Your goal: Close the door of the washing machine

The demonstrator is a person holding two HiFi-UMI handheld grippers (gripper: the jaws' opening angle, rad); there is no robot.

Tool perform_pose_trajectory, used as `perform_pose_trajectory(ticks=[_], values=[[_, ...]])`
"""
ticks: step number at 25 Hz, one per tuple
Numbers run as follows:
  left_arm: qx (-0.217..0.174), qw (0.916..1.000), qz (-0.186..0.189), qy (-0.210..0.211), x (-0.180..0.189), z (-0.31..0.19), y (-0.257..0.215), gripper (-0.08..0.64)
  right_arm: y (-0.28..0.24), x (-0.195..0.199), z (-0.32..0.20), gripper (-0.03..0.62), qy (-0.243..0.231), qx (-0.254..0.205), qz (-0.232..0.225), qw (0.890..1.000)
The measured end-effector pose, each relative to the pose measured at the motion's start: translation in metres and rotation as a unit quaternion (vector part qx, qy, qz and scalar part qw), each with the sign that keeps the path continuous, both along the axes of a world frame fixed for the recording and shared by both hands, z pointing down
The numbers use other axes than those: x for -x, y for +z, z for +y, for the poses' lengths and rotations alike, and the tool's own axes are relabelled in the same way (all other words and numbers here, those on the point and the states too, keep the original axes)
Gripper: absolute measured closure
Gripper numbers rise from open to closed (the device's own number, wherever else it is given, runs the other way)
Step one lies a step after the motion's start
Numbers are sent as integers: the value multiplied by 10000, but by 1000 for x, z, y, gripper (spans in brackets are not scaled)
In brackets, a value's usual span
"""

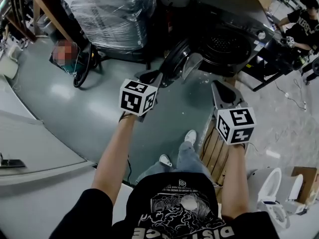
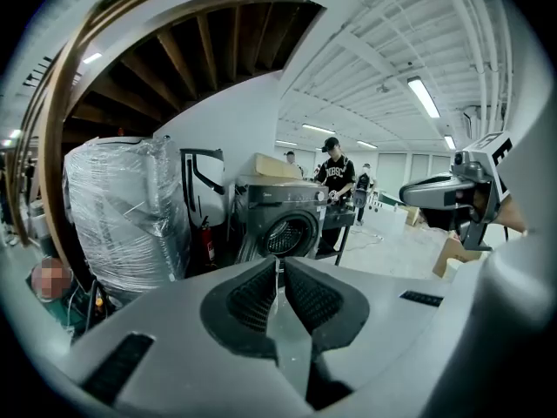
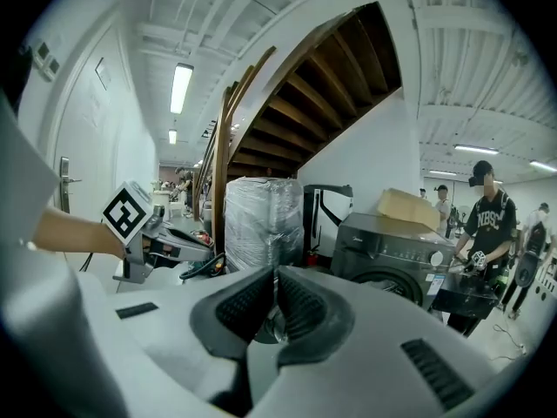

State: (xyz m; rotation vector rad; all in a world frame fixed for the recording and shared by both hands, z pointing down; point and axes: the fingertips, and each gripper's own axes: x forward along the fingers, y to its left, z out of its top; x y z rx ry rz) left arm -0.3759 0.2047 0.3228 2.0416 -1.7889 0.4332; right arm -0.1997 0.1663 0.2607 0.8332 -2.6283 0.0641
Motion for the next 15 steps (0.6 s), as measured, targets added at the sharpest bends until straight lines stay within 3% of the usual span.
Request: perform_pose_trajectory(ticks=[15], values=[[865,9957,-328,105,32,-64,89,529,71,41,-69,569,-801,444,246,9955]])
